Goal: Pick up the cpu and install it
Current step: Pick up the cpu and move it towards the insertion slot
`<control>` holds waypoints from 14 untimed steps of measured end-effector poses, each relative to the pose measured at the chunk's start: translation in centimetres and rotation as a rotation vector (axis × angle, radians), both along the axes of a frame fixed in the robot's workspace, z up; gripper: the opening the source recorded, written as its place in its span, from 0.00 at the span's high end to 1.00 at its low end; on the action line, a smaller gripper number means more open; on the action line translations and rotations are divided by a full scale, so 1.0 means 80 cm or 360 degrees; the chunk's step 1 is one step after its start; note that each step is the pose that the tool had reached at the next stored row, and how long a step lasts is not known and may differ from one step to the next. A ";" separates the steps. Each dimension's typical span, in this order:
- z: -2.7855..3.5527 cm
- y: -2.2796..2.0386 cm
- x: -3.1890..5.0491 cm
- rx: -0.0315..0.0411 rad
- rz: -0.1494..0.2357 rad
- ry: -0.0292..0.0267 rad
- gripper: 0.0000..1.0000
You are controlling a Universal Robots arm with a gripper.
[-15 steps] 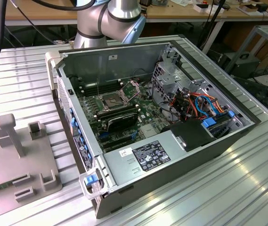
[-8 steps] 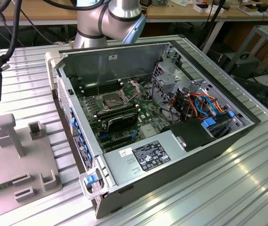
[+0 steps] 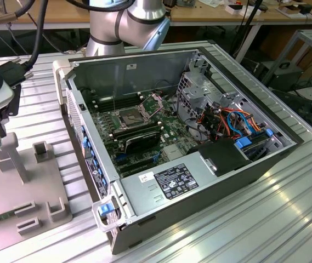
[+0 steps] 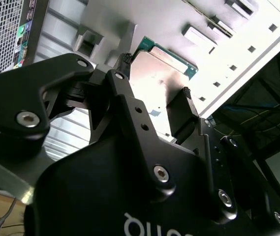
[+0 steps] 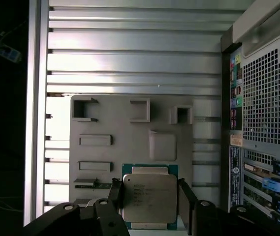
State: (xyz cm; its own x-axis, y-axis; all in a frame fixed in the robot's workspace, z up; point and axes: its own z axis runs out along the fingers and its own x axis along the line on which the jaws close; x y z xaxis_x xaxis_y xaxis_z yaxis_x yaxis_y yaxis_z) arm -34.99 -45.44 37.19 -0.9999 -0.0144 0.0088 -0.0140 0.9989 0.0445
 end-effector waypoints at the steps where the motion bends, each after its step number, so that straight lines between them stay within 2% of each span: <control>1: -0.0001 0.0000 0.002 0.0000 0.0000 0.00000 0.45; 8: 0.0000 0.0000 0.022 0.0000 0.0000 0.00002 0.45; 14: 0.0000 0.0000 0.047 0.0000 0.0000 0.00002 0.45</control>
